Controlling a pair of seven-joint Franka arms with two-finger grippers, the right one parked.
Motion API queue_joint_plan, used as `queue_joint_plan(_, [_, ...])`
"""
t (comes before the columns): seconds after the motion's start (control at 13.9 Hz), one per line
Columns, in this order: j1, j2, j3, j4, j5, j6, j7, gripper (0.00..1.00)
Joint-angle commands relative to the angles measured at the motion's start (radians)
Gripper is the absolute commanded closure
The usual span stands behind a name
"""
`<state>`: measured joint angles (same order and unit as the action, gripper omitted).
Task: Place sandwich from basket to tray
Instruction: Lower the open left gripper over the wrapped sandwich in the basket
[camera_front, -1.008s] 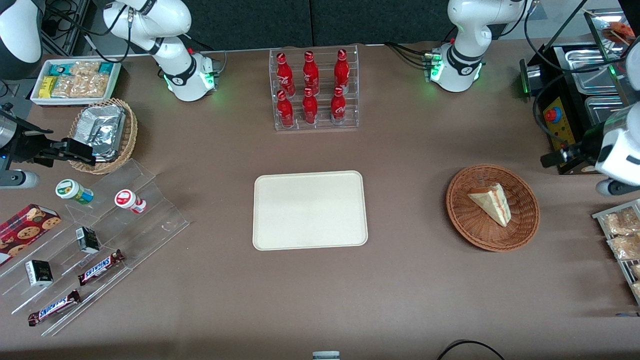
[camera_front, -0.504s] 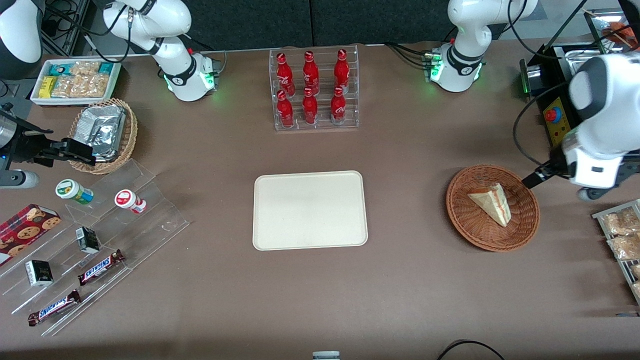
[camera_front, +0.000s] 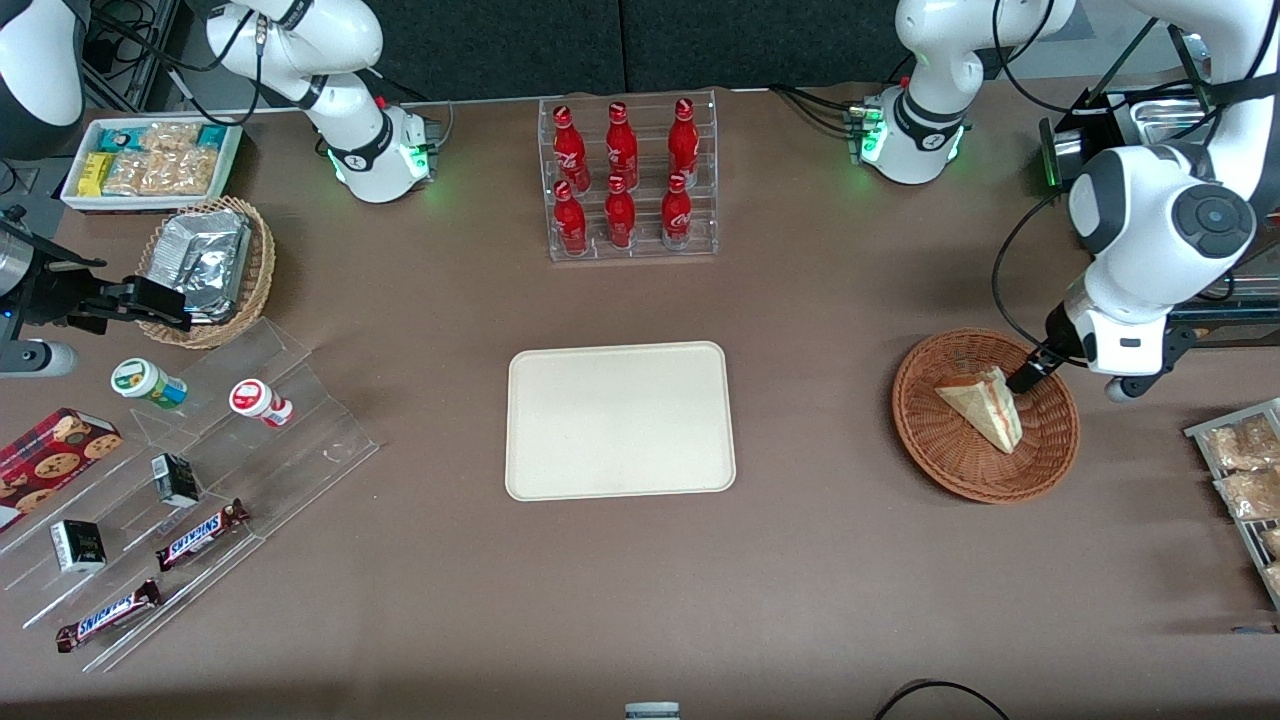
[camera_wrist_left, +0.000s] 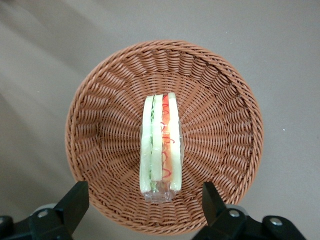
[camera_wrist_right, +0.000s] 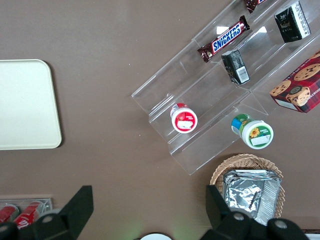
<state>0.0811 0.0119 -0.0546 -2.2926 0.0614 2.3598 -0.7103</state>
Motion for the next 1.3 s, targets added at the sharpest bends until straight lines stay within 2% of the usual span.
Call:
queue_joint_plan(0.0, [-0.001, 0.022, -0.008, -0.053, -0.006, 0.116, -0.034, 0.0])
queue_joint_plan(0.29, [-0.02, 0.075, -0.008, -0.056, -0.006, 0.19, -0.078, 0.0])
queue_joint_plan(0.65, [-0.055, 0.118, -0.008, -0.068, 0.0, 0.191, -0.087, 0.0])
queue_joint_plan(1.22, [-0.053, 0.163, -0.005, -0.065, 0.03, 0.21, -0.083, 0.0])
